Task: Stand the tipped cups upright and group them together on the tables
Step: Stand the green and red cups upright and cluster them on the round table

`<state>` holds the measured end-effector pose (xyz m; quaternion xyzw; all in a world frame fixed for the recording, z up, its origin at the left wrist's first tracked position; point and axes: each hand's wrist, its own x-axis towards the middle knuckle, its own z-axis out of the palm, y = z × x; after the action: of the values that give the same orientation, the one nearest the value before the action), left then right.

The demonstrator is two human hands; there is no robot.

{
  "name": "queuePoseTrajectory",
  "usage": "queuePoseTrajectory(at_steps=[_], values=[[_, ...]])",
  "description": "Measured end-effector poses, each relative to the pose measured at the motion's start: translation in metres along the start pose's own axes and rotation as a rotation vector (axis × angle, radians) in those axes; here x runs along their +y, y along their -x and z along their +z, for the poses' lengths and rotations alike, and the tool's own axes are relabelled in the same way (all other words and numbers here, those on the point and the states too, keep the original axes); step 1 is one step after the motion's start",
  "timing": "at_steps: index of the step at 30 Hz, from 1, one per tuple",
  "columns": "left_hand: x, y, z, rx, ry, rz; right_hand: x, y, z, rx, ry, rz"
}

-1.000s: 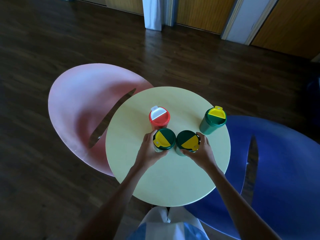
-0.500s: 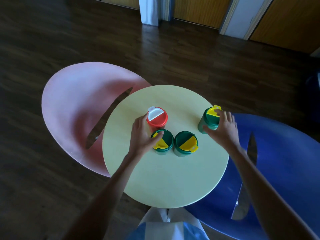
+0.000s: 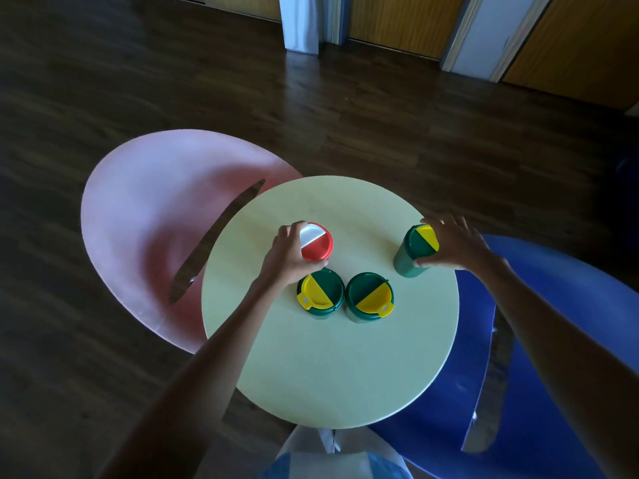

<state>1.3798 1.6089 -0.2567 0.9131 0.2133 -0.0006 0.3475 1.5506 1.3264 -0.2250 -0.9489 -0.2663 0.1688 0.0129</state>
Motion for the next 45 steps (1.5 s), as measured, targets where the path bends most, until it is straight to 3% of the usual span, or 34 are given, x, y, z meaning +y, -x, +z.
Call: queuePoseTrajectory(at_steps=[3, 6, 14, 23, 32, 45], values=[[0.004, -0.005, -0.001, -0.014, -0.052, -0.035, 0.007, 0.0, 0.006, -0.084, -0.182, 0.038], [0.009, -0.01, -0.003, -0.062, -0.058, -0.055, 0.008, 0.001, 0.01, -0.056, -0.295, 0.054], [0.025, -0.02, -0.006, -0.041, -0.109, -0.048, -0.027, -0.003, 0.004, 0.015, -0.381, 0.002], [0.044, -0.023, 0.009, -0.054, -0.057, -0.105, -0.084, -0.013, 0.008, -0.056, -0.339, -0.061], [0.042, -0.02, 0.007, -0.122, -0.064, -0.063, -0.09, -0.01, 0.011, -0.131, -0.351, -0.074], [0.038, -0.014, 0.008, -0.067, -0.044, -0.084, -0.092, -0.006, 0.009, -0.124, -0.342, -0.114]])
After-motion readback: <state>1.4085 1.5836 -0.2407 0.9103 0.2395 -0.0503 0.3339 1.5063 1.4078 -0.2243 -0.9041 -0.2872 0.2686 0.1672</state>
